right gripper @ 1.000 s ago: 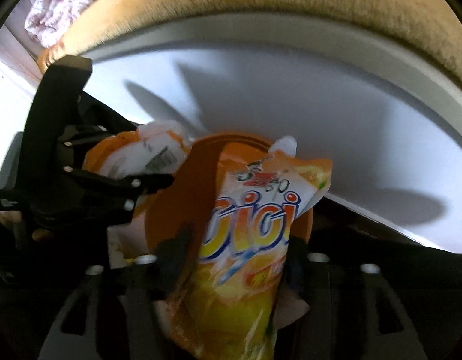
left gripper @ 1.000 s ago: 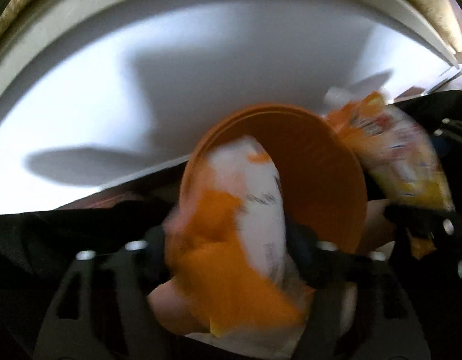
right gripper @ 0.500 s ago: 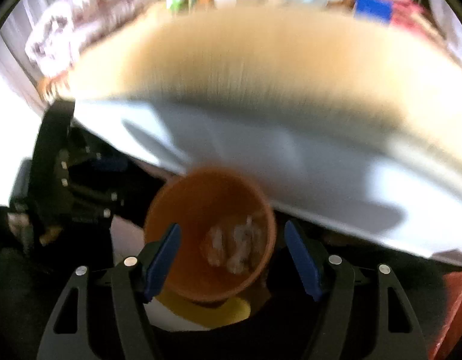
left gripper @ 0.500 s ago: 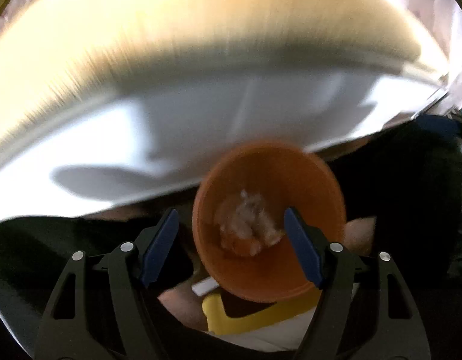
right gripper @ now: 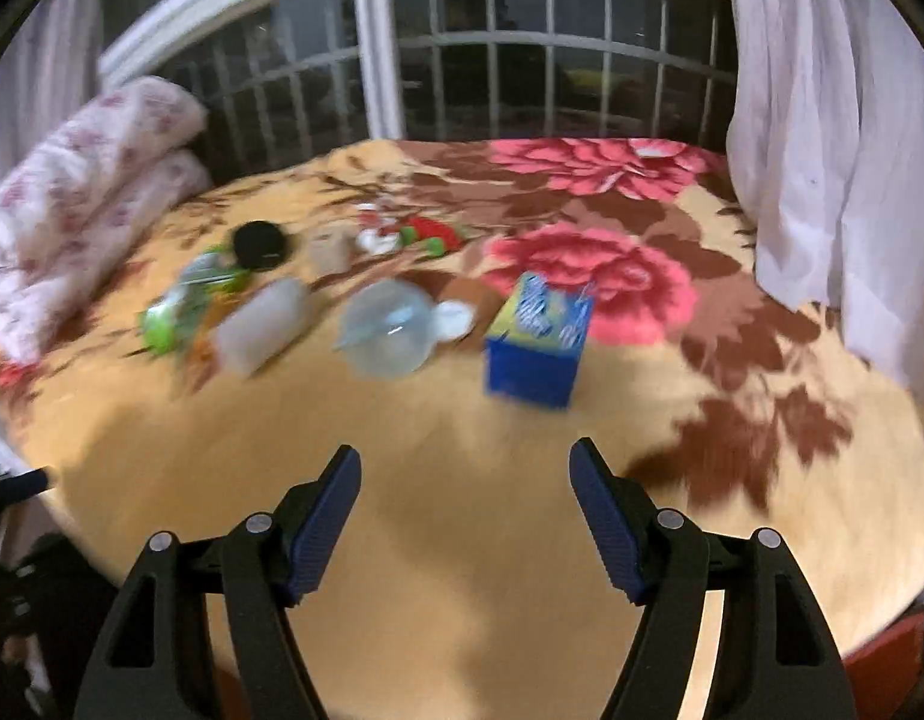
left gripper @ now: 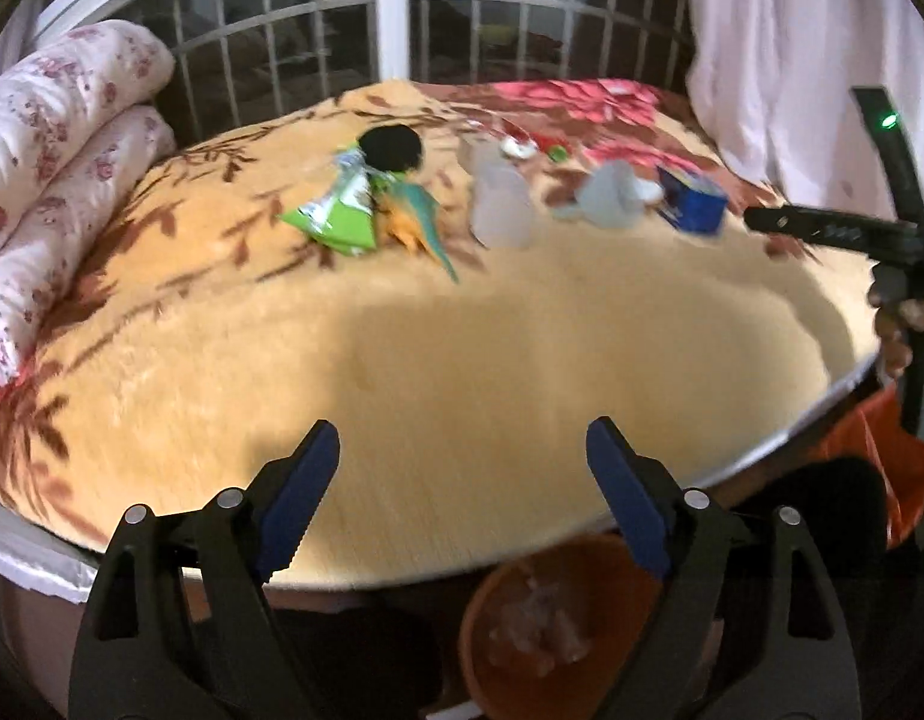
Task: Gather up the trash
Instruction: 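Grasp the green wrapper with left while right grasps the blue tissue box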
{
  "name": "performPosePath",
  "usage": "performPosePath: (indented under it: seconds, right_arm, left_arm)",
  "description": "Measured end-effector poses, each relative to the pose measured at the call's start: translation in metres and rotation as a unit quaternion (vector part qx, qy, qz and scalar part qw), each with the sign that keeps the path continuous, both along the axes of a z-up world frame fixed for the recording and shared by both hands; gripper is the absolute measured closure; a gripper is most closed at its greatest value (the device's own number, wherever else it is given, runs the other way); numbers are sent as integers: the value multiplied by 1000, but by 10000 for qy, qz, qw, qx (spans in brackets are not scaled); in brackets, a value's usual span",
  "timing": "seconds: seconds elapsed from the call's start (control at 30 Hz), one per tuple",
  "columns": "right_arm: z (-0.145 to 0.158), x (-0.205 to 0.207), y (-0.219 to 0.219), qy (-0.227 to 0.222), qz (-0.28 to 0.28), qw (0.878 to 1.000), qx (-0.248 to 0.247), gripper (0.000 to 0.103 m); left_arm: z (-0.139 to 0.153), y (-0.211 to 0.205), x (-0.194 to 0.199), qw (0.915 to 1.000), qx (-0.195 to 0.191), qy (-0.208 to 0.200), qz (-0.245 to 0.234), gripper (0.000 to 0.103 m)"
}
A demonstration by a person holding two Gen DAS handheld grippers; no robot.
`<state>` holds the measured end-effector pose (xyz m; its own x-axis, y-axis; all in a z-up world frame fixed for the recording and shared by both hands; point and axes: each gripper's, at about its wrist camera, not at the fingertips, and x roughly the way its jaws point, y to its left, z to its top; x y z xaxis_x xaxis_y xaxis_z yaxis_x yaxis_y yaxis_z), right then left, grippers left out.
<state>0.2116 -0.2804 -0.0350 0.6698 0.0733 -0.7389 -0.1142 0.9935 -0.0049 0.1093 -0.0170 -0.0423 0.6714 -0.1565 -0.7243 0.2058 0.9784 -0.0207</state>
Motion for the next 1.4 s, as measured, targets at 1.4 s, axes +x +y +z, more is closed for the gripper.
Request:
performPosePath:
  seconds: [1.4]
  right_arm:
    - [-56,87,-31,360,-687,9952,593,49]
  left_arm:
    - [-23,63,213,9929,118,350,1127,46]
